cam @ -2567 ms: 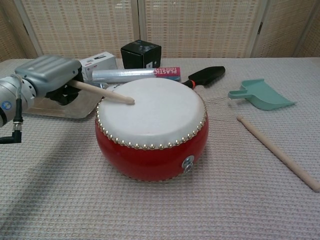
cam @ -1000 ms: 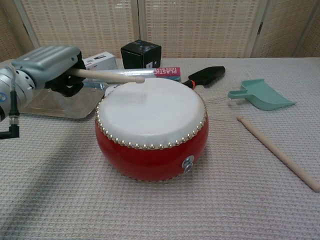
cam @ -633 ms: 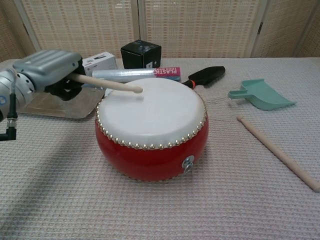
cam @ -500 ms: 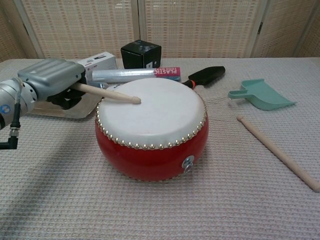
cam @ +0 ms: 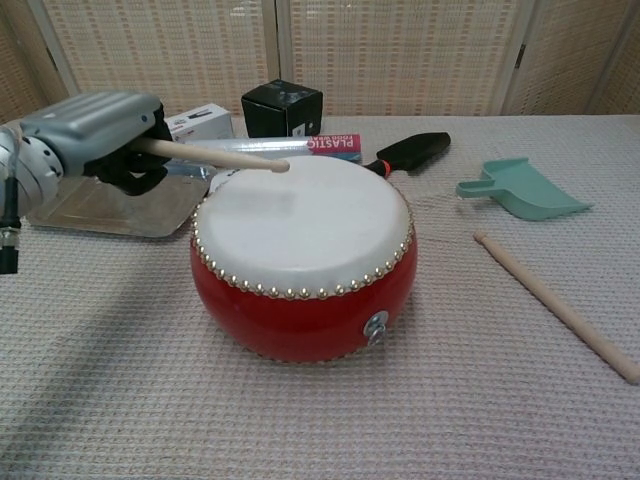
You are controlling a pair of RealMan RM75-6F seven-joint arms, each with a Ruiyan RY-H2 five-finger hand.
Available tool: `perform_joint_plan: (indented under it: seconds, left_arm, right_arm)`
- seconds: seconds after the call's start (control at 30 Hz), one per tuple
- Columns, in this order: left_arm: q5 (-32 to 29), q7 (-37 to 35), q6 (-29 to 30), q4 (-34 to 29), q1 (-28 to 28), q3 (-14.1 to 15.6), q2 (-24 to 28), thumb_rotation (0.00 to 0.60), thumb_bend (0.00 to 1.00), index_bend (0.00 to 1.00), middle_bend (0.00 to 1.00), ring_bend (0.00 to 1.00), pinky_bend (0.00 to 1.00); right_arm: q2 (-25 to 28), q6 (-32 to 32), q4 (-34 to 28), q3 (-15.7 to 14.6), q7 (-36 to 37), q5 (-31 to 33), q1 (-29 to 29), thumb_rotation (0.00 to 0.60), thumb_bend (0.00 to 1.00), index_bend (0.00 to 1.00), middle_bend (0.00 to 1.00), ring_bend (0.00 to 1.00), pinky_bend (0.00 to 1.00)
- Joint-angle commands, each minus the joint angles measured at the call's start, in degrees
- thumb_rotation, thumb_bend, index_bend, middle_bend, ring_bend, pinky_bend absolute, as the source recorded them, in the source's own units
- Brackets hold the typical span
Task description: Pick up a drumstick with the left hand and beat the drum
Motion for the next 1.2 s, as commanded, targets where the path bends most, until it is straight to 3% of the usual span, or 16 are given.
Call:
perform_joint_plan:
  seconds: [0.03,0.33,0.77,1.0,1.2]
  left_arm:
    - [0.29,6.16,-1.68,3.78,-1.11,2.73,-2.0,0.6,0.65,1.0,1.0,1.0,1.0]
    - [2.49,-7.31,3.45,-2.34,1.14,-2.57,0.72,0.6,0.65,1.0,1.0,1.0,1.0]
    - [-0.69,6.2,-2.25,3.49,-1.03,2.33,-1.24,0.6,0.65,1.0,1.0,1.0,1.0]
    - [0.3,-7.9,1.49,-1.87,0.85,-3.64,1.84,0.6,0.65,1.0,1.0,1.0,1.0]
    - [0.17,-11.01,0.82,5.42,-0.83,-6.81,2.55,0.6,0.65,1.0,1.0,1.0,1.0]
  right_arm:
    - [0.1,0.06,-0.1,0.04,-0.06,0.01,-0.01,0.6,0.18,0.0,0.09,0.0,0.0]
    - [0.12,0.09,-0.11,0.01,0.03,0.06,-0.08,0.6,0.18,0.0,0.09,0.0,0.0]
    - [0.12,-0.04,0.14,0.08,0.3,0.28,-0.06,0.6,0.18,0.0,0.09,0.0,0.0]
    - [-0.04,0.23,0.49,-0.04,0.7,0.03,-0.21,0.6,0.18,0.0,0.09,0.0,0.0]
    - [0.2,0.66,0.43,0.11,0.86,0.07,-0.37,0.6,0.18,0.0,0.09,0.0,0.0]
